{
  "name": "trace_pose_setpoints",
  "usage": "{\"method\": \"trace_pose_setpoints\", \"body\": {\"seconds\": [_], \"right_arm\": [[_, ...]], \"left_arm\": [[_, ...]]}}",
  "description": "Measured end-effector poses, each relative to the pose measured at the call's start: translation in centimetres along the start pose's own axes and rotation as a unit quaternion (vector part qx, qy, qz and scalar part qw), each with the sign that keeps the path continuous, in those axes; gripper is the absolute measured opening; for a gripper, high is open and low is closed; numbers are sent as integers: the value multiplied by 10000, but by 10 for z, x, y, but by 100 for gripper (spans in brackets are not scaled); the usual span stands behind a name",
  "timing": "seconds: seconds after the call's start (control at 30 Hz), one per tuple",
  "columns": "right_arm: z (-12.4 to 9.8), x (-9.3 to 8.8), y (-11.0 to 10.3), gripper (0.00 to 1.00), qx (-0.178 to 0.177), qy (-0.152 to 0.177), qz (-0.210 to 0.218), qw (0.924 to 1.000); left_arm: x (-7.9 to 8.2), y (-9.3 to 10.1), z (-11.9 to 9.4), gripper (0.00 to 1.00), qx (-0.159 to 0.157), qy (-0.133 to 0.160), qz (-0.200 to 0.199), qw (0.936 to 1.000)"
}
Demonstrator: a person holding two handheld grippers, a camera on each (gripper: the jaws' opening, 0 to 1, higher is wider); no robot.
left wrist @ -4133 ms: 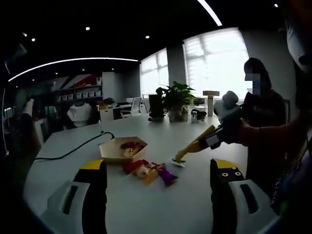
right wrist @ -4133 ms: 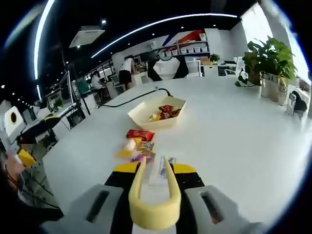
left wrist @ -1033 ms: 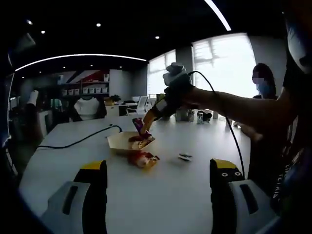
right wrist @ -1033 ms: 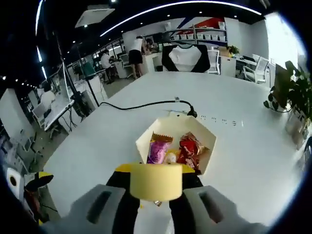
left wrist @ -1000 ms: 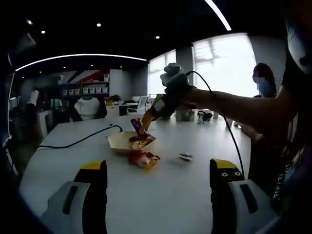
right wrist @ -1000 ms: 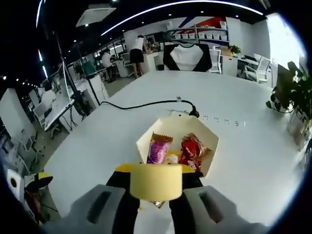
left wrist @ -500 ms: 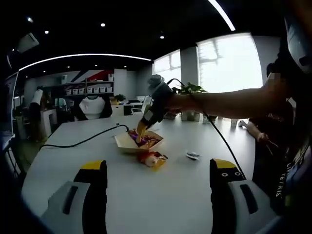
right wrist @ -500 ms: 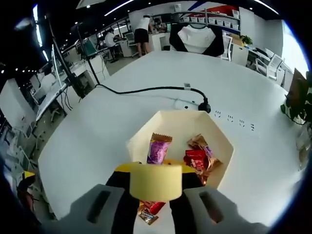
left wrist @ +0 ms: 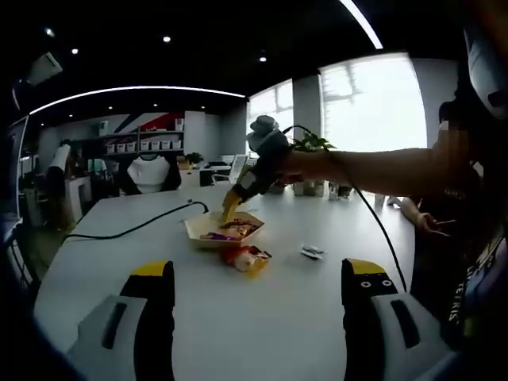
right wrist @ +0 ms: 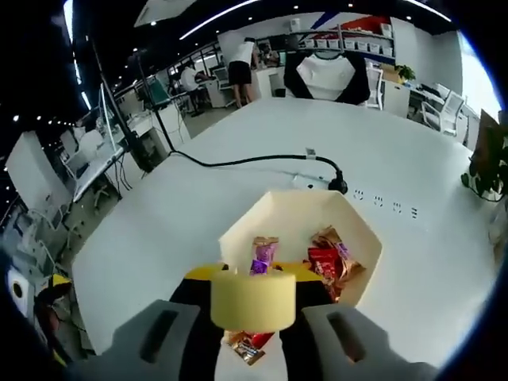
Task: Place the target food into the container with the food tongs after gripping and lifting it, then release it inside without dropping or visibly crushing the food.
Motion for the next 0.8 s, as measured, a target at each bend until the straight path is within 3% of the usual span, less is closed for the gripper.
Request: {"method": "trace_pose_setpoints", "body": {"seconds": [0.2,0.47,0.7,0.8], "right_arm": [[-35,4,-7,20,259,481,30,9985],[-95,-2,-9,21,184,1081,-57,9940],[-144,-21,-16,21,167,1392,-133,9900],[-157,-28,-23,21,426,1557,29,9869]], "left_arm": [[8,4,7,92,-91,91,47,9999],[23,17,20,90,-389,304,51,9988],[45,37,37,79,-1028,601,-89,9928],[49,43,47,78,-1281,660,-287,9891]]}}
Point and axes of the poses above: the point that each gripper's makers call its tool centre point, and the gripper's own axes: z roughly forward along the fingers, y roughly to its right, x roughly out of its top, the point moved 3 cm from there along -z, roughly backward along the fingers, and after that the axes turned 2 degrees about -x, right-handed, at the moved point
